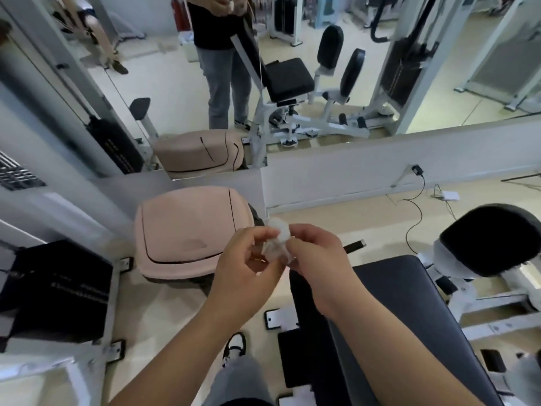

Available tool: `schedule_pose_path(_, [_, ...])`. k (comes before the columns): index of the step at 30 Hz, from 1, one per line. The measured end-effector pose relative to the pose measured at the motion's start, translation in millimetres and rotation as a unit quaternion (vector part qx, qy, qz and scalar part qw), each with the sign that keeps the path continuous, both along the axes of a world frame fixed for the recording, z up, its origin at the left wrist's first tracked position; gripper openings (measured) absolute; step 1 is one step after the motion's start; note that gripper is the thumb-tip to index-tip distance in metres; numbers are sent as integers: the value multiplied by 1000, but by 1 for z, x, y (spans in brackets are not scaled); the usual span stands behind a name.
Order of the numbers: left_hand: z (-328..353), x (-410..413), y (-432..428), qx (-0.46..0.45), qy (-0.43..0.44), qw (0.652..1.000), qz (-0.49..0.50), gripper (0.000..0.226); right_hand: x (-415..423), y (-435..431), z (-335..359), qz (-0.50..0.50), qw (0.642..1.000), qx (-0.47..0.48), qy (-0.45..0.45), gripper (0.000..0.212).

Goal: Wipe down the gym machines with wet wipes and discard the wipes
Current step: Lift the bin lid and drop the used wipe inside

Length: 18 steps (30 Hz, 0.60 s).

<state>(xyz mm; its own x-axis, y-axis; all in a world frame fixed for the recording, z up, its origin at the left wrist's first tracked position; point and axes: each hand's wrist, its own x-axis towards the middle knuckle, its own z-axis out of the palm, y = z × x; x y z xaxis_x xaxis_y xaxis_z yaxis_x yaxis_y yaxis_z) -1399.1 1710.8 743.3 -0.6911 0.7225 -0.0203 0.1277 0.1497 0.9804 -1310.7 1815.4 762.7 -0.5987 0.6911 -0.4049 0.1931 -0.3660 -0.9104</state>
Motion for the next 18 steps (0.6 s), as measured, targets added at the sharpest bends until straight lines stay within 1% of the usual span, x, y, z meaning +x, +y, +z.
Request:
schedule_pose_path(2, [-8,-28,-6,3,-3,1000,-4,44,-38,-3,-10,-8,1000,-8,-13,27])
schedule_pose_path(4, [-27,-67,-10,-13,3,1000,19,44,-82,-7,-28,5,999,-37,-32,29])
schedule_pose_path(7, [-68,-141,-18,-79,15,995,61,31,-153,-11,-63,28,991,-103,-85,23])
schedule_pose_path(10, [-115,-210,-25,-155,9,987,29,38,-215,-11,-105,47,976,-151,-150,19])
schedule_pose_path(12, [-155,-245,-30,-250,20,968,3,28,-246,-10,-136,62,968,-143,-199,19])
schedule_pose_path(14, [-199,-277,-38,-347,34,937,-6,19,-269,-9,-164,88,959,-127,-238,19])
schedule_pose_path(16, [-237,-308,-41,-402,54,914,-19,18,-286,-8,-189,99,949,-125,-273,17])
schedule_pose_path(18, [-270,-337,-37,-423,81,902,-35,23,-304,-8,-212,113,941,-121,-296,12])
